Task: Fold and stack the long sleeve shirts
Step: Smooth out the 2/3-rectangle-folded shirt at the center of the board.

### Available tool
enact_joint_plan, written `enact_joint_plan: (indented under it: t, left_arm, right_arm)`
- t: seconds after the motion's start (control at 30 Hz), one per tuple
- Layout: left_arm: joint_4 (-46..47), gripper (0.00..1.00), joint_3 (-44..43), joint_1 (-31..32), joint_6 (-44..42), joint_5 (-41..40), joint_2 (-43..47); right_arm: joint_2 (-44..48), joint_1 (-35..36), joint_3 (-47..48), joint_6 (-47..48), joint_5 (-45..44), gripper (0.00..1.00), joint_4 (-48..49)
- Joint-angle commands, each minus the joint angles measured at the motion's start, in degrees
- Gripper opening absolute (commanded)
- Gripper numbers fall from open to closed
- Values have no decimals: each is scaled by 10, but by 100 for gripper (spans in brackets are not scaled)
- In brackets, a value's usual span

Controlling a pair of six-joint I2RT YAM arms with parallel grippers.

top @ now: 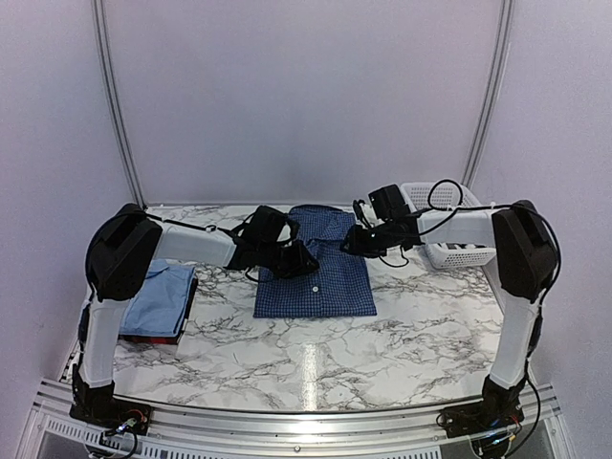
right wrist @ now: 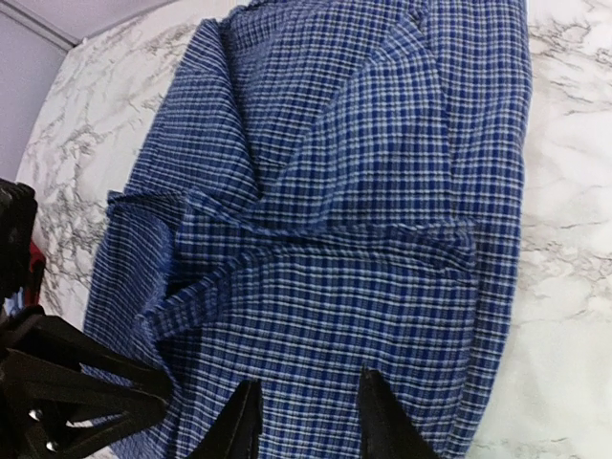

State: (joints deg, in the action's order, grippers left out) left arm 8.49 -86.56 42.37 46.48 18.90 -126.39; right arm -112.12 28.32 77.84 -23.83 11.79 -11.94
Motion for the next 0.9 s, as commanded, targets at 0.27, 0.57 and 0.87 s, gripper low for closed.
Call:
enact_joint_plan:
  t: [0.27,0.57,0.87]
  left_arm:
    - [21,19,97,-18,-15,-27,119]
    - [20,19,105,-21,-19,-13,116]
    - [20,19,104,-22,-15,-7,112]
  right_arm:
    - [-79,27,28,-63,173,5,101]
    - [-128,22,61,-97,230,16,148]
    - [-176,6,100,-127,232,26,164]
